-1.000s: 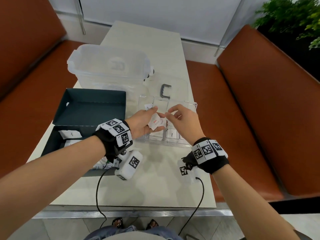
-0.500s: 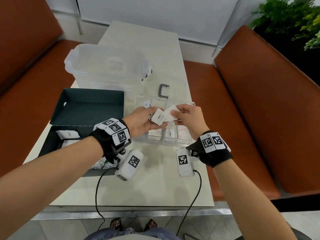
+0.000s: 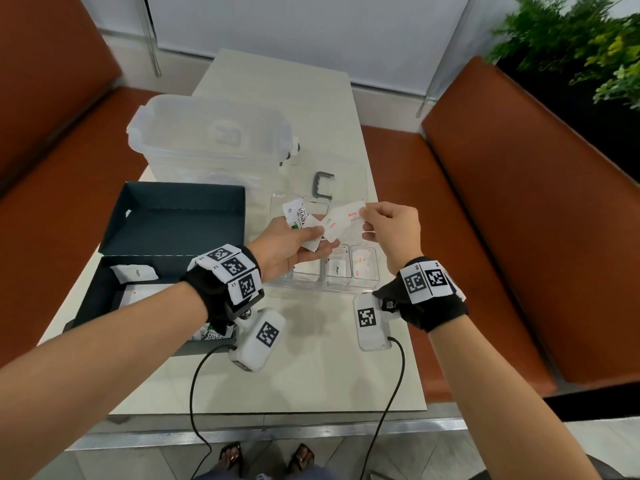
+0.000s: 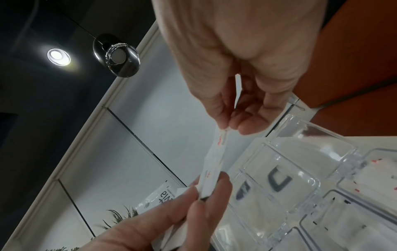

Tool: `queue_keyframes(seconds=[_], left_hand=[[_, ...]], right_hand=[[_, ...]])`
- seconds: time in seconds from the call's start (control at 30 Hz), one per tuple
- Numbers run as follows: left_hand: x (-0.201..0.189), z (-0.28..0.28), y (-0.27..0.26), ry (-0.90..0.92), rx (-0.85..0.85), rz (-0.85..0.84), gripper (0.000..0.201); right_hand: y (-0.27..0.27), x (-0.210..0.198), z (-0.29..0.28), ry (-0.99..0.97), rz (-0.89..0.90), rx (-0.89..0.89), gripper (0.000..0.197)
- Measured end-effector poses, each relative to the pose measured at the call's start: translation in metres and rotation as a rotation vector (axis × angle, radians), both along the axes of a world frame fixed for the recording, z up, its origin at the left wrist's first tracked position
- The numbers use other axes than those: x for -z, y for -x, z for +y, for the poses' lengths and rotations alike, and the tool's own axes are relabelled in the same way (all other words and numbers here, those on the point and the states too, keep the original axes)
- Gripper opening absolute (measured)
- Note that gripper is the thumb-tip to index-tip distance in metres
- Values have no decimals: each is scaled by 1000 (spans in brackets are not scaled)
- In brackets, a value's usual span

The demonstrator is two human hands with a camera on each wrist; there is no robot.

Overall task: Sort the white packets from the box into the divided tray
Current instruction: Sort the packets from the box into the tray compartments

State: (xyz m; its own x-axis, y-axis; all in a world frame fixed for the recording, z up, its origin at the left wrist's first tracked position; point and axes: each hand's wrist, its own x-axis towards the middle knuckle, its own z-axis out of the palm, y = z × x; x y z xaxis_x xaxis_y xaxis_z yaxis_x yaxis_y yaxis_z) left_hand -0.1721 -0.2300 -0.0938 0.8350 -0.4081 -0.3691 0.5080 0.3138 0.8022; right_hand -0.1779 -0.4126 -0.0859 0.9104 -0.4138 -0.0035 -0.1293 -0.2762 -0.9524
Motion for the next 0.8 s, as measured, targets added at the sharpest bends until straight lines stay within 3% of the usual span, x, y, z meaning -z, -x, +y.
queue_keyframes(seconds=[0.23,0.47,0.8], left_hand=[[-8,2,11,-23,61,-45,30],[-10,-1,22,-77,108,-129,34],[-8,-6,31,-214,105,-248,24]], right_hand=[[15,-9,5,190,-43,-99,16],[25,-10,6,227,-25,-181,19],[22,-23,-14,326,23,-250,11]])
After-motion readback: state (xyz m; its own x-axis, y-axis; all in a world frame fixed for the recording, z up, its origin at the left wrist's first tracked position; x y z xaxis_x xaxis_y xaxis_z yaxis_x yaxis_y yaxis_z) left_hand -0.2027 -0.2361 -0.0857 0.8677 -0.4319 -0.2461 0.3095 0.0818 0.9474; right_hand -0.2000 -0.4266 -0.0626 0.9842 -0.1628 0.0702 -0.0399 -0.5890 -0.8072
